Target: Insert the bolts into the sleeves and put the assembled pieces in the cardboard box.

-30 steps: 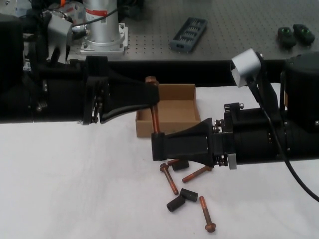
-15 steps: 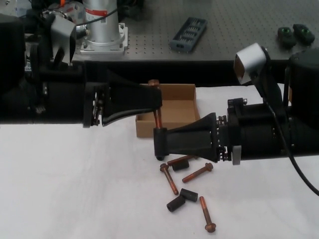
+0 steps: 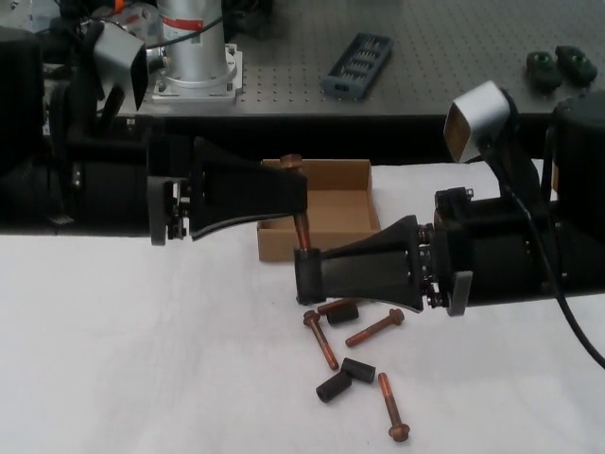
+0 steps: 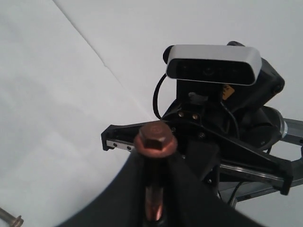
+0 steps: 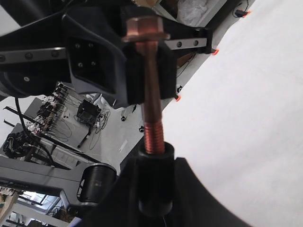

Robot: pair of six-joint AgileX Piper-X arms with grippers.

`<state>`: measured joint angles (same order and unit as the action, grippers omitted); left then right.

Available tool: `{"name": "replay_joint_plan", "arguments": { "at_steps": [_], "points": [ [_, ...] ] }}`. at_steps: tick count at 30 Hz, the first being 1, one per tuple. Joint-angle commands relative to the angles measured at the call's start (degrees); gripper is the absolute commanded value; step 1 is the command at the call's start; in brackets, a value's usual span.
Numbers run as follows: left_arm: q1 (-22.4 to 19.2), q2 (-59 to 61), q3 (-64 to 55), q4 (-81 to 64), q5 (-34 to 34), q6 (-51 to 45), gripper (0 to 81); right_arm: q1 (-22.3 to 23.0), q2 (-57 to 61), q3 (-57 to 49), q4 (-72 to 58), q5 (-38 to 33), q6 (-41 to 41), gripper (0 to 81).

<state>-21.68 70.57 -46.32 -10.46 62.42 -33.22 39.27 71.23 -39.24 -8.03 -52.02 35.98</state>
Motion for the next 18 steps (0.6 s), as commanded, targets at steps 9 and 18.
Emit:
{"name": "replay_joint_plan", "arguments": {
  "at_steps": [9,18],
  "points": [
    [-0.11,-0.77,-0.15,0.32,7.44,0.4,0.6,-1.1,0.0,-0.48,-1.31,-2.99,-2.27,2.7],
    [-0.11,-0.27,-0.15,1.79,7.29,0.4,0.6,-1.1,0.0,-0.48,-3.24,-3.06,-1.71,2.7]
  ]
}}
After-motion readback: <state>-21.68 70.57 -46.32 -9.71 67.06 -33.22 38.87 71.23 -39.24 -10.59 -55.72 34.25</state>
